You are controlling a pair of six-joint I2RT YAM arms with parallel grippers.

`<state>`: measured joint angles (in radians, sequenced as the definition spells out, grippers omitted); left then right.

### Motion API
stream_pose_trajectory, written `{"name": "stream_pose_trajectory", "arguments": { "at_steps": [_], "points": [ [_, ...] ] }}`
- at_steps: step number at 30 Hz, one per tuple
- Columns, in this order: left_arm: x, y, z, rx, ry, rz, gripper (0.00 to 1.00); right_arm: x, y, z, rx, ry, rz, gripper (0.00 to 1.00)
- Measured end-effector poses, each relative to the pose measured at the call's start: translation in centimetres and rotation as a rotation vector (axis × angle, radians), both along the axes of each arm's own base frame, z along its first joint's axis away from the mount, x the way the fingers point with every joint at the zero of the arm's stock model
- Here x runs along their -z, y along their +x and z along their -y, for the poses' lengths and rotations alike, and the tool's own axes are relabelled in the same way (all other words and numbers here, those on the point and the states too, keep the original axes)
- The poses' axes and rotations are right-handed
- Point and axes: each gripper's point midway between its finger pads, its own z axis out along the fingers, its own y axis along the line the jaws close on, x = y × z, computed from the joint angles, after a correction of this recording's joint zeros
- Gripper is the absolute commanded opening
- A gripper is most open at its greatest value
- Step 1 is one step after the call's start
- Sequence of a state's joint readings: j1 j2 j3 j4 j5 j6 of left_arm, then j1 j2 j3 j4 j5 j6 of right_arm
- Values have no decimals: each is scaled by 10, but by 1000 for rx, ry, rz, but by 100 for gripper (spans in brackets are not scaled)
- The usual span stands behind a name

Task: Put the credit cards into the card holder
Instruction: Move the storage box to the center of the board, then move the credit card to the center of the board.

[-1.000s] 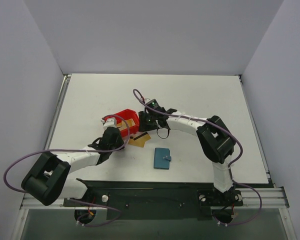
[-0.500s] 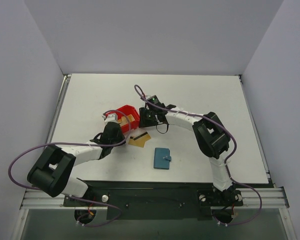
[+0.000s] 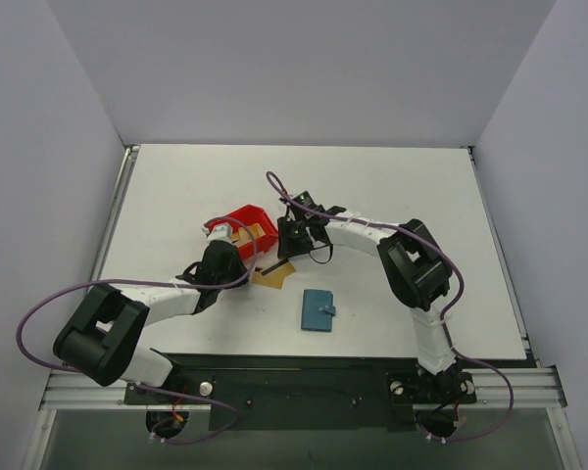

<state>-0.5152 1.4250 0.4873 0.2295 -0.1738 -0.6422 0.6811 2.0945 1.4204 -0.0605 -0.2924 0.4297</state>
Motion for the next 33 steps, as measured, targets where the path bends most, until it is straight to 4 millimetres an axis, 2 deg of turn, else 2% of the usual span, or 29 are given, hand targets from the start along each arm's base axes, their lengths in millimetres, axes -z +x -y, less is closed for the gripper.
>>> {"name": "stream_pose_trajectory", "arguments": {
  "at_steps": [11,16,33],
  "points": [
    [-2,-3,9,37,-42,-1,22,4,-7,-1,5,2,-14,26],
    [5,-10,9,46,-51,-17,21,3,-20,-6,-15,7,-17,26],
    [-1,-42,-2,46,-95,-10,20,4,-63,-27,-71,89,-58,26]
  ]
}}
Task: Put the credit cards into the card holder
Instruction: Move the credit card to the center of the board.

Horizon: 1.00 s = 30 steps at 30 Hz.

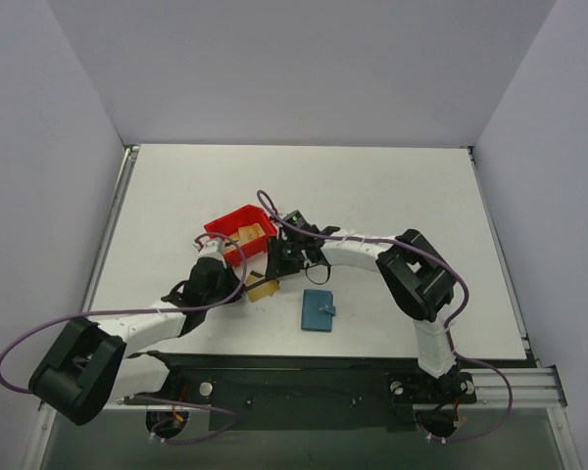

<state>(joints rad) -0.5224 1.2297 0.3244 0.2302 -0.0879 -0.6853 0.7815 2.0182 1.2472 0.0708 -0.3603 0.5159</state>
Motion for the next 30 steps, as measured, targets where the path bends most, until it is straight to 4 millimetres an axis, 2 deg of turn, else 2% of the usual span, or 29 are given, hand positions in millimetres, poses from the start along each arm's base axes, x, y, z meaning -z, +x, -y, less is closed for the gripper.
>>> {"name": "stream_pose_trajectory", "arguments": {
  "at_steps": [5,11,15,21,25,30],
  "points": [
    [-6,-8,-4,-7,-20,16,20,0,-14,-8,-25,22,-8,26],
    [1,-21,-10,-11,-17,-9,20,-1,-31,-21,-54,44,-14,26],
    [0,-22,-11,-24,-22,-10,20,-1,-41,-28,-74,50,-15,26],
    [-12,-15,-15,-57,-17,29,21,-1,-43,-30,-73,60,-14,26],
    [-20,-1,-18,-91,13,54,21,-1,-43,-30,-70,62,-14,26],
    [-10,13,-16,-102,60,28,21,-1,-43,-30,-70,63,-13,26]
  ]
}}
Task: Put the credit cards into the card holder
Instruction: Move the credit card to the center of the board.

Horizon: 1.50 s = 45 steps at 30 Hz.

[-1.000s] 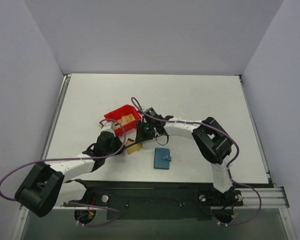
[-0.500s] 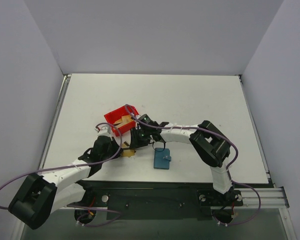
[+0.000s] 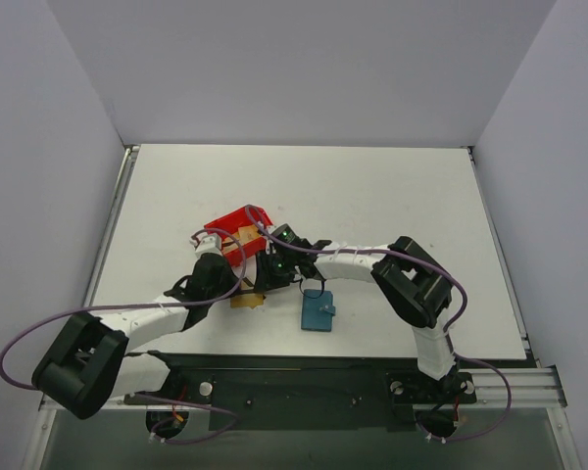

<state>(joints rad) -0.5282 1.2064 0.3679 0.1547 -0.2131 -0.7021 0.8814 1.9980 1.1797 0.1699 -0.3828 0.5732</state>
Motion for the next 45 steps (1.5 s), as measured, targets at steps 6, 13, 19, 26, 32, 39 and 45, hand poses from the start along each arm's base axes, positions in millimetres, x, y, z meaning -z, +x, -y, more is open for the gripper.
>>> {"name": "stream_pose_trajectory", "arguments": {
  "at_steps": [6,13,19,26,32,39,45],
  "points": [
    [15,3,0,-9,22,-25,20,0,-1,1,-1,1,1,26],
    [16,11,3,-13,18,-9,19,0,-2,1,-2,0,1,26],
    [16,11,5,-4,9,-7,17,0,-2,1,-2,0,1,26],
    [17,-2,12,24,-43,-16,14,0,-4,2,-6,8,-1,26],
    [17,-26,22,63,-90,-23,14,0,-10,3,-11,28,-13,26],
    [17,-50,21,66,-110,-51,14,1,-26,6,-18,49,-39,26],
    [16,-65,18,56,-115,-74,14,1,-49,1,-53,66,-67,26]
  ]
}}
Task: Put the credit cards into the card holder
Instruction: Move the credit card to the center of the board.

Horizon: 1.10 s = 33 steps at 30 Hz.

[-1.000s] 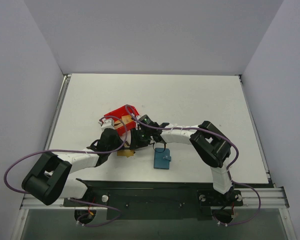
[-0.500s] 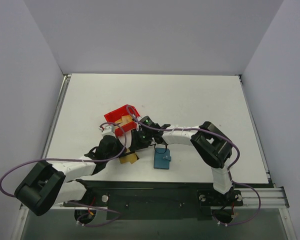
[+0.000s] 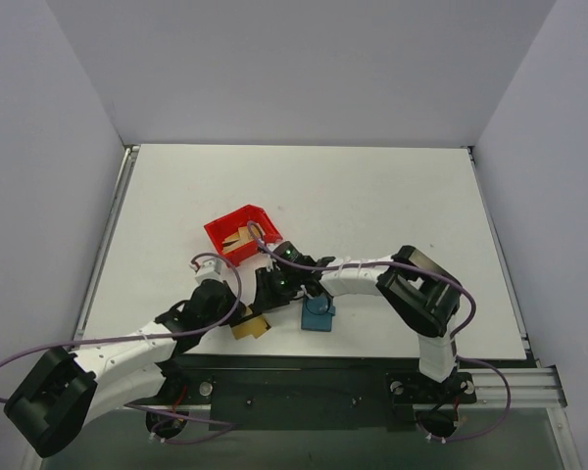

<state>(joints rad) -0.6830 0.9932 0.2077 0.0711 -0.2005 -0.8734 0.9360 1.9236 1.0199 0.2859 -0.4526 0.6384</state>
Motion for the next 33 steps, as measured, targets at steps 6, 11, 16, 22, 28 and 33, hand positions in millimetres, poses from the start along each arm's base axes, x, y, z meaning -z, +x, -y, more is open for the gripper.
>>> {"name": "stream_pose_trajectory", "arguments": {
  "at_steps": [6,11,16,22,28,33],
  "points": [
    [1,-12,-1,0,1,-30,17,0,-21,-7,-36,16,-24,26],
    [0,-19,-6,-19,6,-46,23,-1,-28,-8,-43,18,-26,26],
    [-1,-24,-16,-41,26,-55,28,-1,-31,4,-18,-8,-8,27],
    [-1,-31,-23,-58,34,-69,29,-1,-31,18,8,-48,11,27],
    [0,-37,-26,-70,25,-91,29,-1,-31,24,17,-63,25,27],
    [-1,-47,-29,-73,17,-111,29,-1,-31,27,18,-69,31,27]
  ]
}}
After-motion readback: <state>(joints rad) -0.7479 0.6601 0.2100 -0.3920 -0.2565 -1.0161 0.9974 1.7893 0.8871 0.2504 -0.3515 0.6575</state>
